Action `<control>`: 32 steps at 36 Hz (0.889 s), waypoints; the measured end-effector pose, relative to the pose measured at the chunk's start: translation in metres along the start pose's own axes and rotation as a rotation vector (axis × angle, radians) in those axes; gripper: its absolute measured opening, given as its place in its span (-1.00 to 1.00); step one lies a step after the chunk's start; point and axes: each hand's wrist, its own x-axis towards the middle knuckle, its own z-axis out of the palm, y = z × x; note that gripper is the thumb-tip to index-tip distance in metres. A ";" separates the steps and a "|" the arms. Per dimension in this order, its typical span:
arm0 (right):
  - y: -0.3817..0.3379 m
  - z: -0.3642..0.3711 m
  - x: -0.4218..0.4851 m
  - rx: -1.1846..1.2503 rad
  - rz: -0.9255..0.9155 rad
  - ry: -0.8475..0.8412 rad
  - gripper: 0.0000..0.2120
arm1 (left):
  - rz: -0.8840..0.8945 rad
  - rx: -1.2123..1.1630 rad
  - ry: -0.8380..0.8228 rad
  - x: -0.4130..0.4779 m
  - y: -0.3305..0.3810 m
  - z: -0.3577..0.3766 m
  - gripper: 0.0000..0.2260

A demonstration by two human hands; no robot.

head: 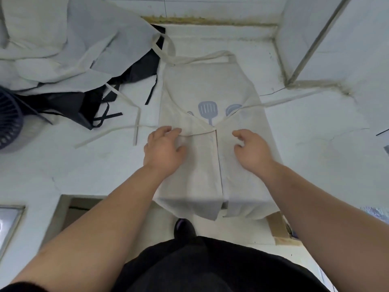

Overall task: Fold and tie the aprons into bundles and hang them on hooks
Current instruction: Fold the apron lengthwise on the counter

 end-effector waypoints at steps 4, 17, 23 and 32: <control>0.010 -0.005 -0.029 -0.009 -0.058 0.053 -0.63 | -0.049 -0.127 0.139 -0.039 -0.001 0.006 -0.61; 0.072 -0.018 -0.131 -0.077 -0.027 0.107 -0.59 | -0.049 -0.317 0.007 -0.159 0.029 0.054 -0.74; 0.078 -0.030 -0.140 -0.073 -0.037 0.093 -0.58 | -0.142 -0.332 -0.108 -0.152 0.068 0.072 -0.79; 0.080 -0.029 -0.126 -0.089 -0.021 -0.020 -0.57 | -0.392 -0.630 -0.044 -0.139 0.069 0.100 -0.67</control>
